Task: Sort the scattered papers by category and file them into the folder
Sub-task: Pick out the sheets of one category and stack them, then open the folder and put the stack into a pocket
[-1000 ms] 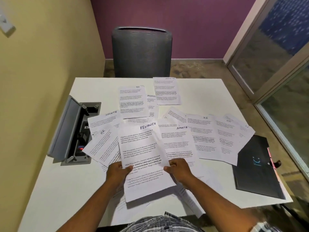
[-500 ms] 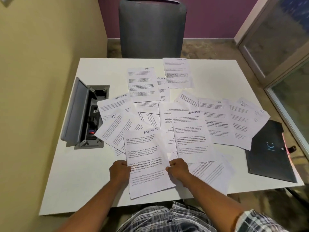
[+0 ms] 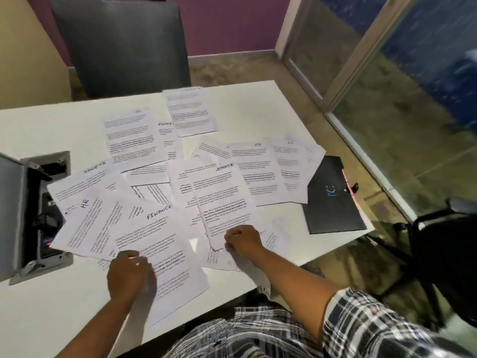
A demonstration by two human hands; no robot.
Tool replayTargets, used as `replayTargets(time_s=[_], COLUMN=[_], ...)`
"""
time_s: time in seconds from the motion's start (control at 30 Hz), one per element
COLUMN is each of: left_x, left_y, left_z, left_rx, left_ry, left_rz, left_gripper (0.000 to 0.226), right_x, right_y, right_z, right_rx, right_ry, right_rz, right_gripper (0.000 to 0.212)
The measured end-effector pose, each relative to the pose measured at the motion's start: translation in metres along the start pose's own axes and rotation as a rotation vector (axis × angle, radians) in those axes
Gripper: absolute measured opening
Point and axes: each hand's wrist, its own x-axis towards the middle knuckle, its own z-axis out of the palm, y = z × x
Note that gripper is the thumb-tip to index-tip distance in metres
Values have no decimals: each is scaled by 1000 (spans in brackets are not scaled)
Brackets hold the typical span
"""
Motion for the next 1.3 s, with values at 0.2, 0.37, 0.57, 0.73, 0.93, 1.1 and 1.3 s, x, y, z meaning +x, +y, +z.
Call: replayTargets(time_s=[0.2,0.37,0.57,0.73,0.93,1.1,1.3], left_x=[-23,-77,-127,-151,-166,-166,-169], left_y=[97,198,281,314,330,333,332], left_z=[65,184,314,391,425,429,431], left_rx=[-140,-346,-227,-97,20,48,14], left_ry=[-176,-466,-618,-603,-407,-410,-509], left_rz=[112,76,110,58,-76,-86,-70], left_gripper=[8,9,10,29,43,47,38], right_x=[28,107,142,165,181,187,177], right_y=[-3,44,88,125,160,170,186], right_z=[-86,-204,-324,-390,-414,-427,-456], right_rx=[109,8,-319,-372,-306,-273,31], right_ry=[121,239,513,598,441,406,342], right_rz=[-40,-86,-171,38,177,208,272], right_gripper=[16,8,27,45,69,71,33])
